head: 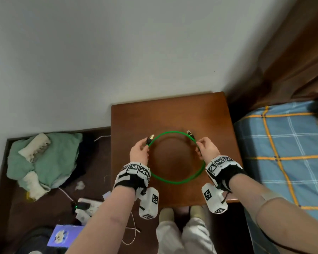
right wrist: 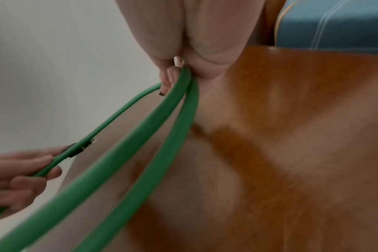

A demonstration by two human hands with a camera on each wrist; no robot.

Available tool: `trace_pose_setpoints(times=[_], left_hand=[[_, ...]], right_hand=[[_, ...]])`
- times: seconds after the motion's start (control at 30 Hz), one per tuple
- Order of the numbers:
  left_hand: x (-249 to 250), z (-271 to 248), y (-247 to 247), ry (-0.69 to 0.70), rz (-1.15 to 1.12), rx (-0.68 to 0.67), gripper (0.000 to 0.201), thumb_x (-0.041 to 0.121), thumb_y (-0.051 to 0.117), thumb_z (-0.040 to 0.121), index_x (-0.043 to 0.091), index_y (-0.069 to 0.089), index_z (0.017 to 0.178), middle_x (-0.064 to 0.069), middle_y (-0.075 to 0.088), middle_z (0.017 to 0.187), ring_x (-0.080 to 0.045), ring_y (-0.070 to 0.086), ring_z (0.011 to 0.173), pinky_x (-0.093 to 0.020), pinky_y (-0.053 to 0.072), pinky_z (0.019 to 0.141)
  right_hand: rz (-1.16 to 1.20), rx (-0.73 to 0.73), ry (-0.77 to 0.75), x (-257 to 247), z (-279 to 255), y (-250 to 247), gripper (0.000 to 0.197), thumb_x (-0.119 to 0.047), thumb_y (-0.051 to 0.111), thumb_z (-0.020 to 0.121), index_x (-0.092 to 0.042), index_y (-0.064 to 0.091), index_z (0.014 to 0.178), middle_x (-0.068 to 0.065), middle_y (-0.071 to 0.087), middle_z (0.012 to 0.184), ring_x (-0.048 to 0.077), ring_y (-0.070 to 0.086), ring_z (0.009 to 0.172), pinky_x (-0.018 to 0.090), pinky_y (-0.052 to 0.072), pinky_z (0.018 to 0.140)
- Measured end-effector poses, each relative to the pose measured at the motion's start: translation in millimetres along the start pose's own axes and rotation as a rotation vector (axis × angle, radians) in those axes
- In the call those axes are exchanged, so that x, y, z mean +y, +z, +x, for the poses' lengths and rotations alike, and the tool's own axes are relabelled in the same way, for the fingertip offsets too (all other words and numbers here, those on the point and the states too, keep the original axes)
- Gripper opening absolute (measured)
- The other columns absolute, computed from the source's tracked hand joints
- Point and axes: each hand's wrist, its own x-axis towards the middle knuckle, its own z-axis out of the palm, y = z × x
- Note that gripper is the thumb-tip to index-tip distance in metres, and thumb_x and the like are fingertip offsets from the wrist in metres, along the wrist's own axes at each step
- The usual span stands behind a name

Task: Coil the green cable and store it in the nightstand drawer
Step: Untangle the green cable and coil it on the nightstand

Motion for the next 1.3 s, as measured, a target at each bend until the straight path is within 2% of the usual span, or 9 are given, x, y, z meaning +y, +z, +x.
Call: trace_pose_setpoints(times=[0.07,0.13,0.3,0.4,0.5,0.6,0.73,0.87,1.3], left_hand=[[-10,13,5,0.025,0.132,-0.016,0.041,0.005,0.055,0.089,0.009,0.055,0.13,-0.014,0.067,0.118,-0.034,0.062,0.108,-0.041,0.05,0.097],[-20,23,8,0.045,0.264,-0.037,0.047,0.006,0.057,0.088,0.01,0.051,0.135,-0.013,0.059,0.131,-0.03,0.055,0.121,-0.039,0.041,0.109],[-30,37,8,0.116,0.411,-0.043,0.05,0.004,0.051,0.091,0.018,0.047,0.138,-0.018,0.054,0.123,-0.033,0.058,0.11,-0.04,0.047,0.102],[-35,38,5,0.183,0.512,-0.009,0.05,0.007,0.056,0.09,0.016,0.048,0.138,-0.015,0.05,0.123,-0.028,0.052,0.115,-0.03,0.039,0.104],[-37,39,5,0.192,0.499,0.027,0.048,0.009,0.062,0.086,0.014,0.054,0.133,-0.013,0.044,0.122,-0.027,0.05,0.113,-0.031,0.04,0.106],[-36,41,7,0.181,0.492,0.007,0.049,0.006,0.064,0.084,0.012,0.055,0.132,-0.009,0.048,0.101,-0.028,0.055,0.1,-0.031,0.043,0.097],[-35,39,9,0.235,0.595,-0.014,0.045,0.008,0.063,0.084,0.013,0.053,0.128,-0.003,0.047,0.094,-0.014,0.046,0.084,-0.029,0.042,0.083],[-34,35,5,0.253,0.6,-0.029,0.041,0.009,0.064,0.083,0.012,0.05,0.122,-0.006,0.051,0.096,-0.02,0.052,0.086,-0.035,0.045,0.084],[-32,29,4,0.222,0.5,-0.043,0.04,0.001,0.059,0.084,0.008,0.052,0.122,-0.011,0.055,0.106,-0.026,0.057,0.093,-0.037,0.048,0.092]], right_hand=[[-0.01,-0.013,-0.023,7,11,8,0.007,-0.014,0.04,0.097,-0.011,0.046,0.093,-0.002,0.052,0.062,0.013,0.045,0.052,0.023,0.039,0.051],[-0.039,-0.026,-0.061,11,20,14,0.007,-0.014,0.04,0.097,-0.011,0.045,0.094,-0.003,0.052,0.062,0.013,0.045,0.051,0.023,0.039,0.051],[-0.199,-0.075,-0.111,18,37,20,0.012,-0.013,0.042,0.097,-0.007,0.048,0.105,-0.003,0.054,0.065,0.015,0.049,0.054,0.026,0.047,0.058],[-0.347,-0.073,-0.155,19,40,20,0.024,-0.017,0.043,0.097,-0.005,0.051,0.117,0.005,0.067,0.085,0.024,0.062,0.079,0.037,0.052,0.085],[-0.457,-0.009,-0.181,20,36,18,0.03,-0.024,0.044,0.096,-0.011,0.054,0.121,0.011,0.07,0.109,0.03,0.061,0.104,0.038,0.05,0.089],[-0.509,0.057,-0.193,20,32,19,0.029,-0.025,0.048,0.094,-0.011,0.059,0.118,0.013,0.06,0.12,0.032,0.055,0.112,0.041,0.047,0.092],[-0.458,0.086,-0.172,20,30,20,0.026,-0.019,0.053,0.092,-0.008,0.062,0.113,0.014,0.055,0.123,0.034,0.055,0.109,0.039,0.044,0.092],[-0.317,0.058,-0.114,15,30,19,0.022,-0.015,0.057,0.09,-0.006,0.056,0.11,0.018,0.065,0.107,0.033,0.058,0.103,0.036,0.045,0.088],[-0.283,0.098,-0.119,16,24,20,0.014,-0.011,0.059,0.088,-0.004,0.064,0.1,0.016,0.068,0.105,0.021,0.054,0.086,0.024,0.037,0.076]])
